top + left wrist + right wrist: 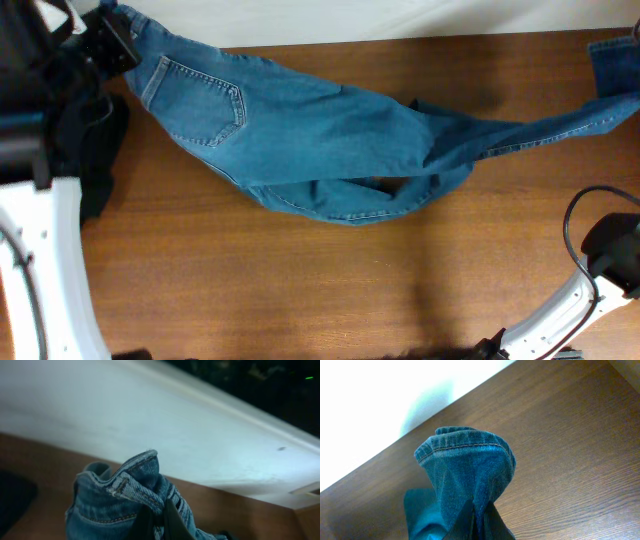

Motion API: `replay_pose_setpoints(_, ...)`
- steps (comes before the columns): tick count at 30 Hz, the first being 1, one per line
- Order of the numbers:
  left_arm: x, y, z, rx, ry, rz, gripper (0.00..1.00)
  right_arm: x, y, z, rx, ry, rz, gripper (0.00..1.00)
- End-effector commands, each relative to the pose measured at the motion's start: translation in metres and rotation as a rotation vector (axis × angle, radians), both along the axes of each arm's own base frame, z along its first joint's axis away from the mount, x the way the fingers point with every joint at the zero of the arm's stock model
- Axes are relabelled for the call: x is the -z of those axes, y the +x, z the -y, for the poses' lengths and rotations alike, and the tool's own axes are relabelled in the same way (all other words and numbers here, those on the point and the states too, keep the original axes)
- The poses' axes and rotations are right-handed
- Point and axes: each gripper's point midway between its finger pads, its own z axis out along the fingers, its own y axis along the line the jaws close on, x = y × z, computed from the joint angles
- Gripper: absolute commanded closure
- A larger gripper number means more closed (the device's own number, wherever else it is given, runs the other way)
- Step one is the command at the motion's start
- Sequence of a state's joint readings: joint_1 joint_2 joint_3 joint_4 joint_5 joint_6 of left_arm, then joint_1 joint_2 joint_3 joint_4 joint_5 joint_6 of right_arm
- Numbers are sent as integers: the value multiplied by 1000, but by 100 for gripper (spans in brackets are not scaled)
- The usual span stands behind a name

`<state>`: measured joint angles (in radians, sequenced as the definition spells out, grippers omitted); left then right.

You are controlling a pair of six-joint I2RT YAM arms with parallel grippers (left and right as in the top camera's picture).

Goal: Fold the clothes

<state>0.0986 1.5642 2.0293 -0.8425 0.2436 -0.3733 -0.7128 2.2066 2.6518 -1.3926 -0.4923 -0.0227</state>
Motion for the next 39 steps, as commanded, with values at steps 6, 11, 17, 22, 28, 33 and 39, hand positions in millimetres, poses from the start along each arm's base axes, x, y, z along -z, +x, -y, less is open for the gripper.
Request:
replay_pose_setpoints(6,-86,-67,16,76,41,245,99,-99,-43,-43,-19,-105,159,96)
replay_pose_setpoints(11,-108,-96,28,124,40,314,100,-147,-73,-76,-45,-152,251,96)
replay_pose_setpoints(17,-113,-122,36,159,33,320,99,-177,-104,-104,-48,-186,298,96)
replay_pose_setpoints(22,-74,-124,28,110,18,154,99,-156,-114,-112,-44,-111,214,96)
replay_pose_setpoints(28,-18,-117,3,-25,42,-79,99,-119,-116,-96,27,-59,64,96)
replay_pose_setpoints(33,21,-114,2,-26,28,-242,99,-93,-118,-78,119,-35,-40,96)
replay_pose_setpoints(39,62,-111,2,-21,12,-419,99,-47,-120,-72,139,43,-187,96)
